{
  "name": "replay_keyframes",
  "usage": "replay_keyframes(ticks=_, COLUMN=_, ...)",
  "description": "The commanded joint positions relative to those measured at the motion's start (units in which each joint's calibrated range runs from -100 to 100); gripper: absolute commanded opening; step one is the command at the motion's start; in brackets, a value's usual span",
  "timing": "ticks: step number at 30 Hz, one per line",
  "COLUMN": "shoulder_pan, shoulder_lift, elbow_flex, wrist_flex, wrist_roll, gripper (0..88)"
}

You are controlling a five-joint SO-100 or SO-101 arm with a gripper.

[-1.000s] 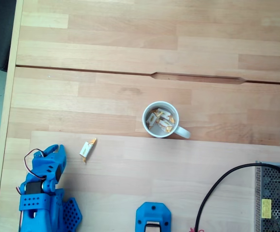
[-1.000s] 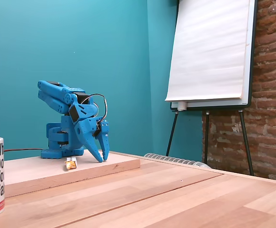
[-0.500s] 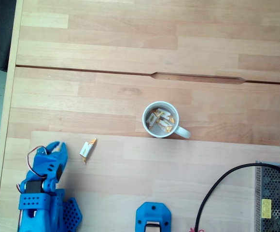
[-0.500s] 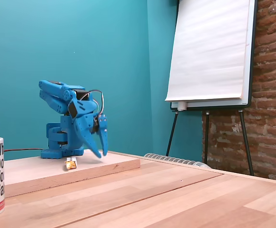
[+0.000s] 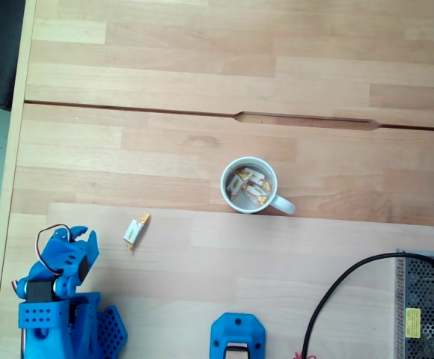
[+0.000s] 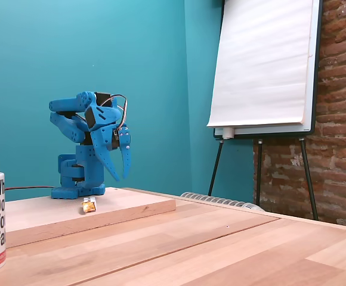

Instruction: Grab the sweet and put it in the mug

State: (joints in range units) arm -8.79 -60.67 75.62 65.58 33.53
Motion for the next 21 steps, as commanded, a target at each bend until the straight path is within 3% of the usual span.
replay_keyframes(ticks=1, shoulder_pan=2.40, shoulder_lift=-0.34, elbow_flex=-5.59, wrist_flex=3.29, wrist_roll=2.30, gripper=3.9)
replay_keyframes(ticks=8, shoulder_pan=6.83, shoulder_lift=0.09, elbow_flex=-8.09, wrist_flex=4.02, wrist_roll=5.67, gripper=6.6)
replay_keyframes(ticks=21, shoulder_pan=11.40, shoulder_lift=16.27, elbow_flex=-9.87, wrist_flex=3.77, wrist_roll=7.72, gripper=27.9)
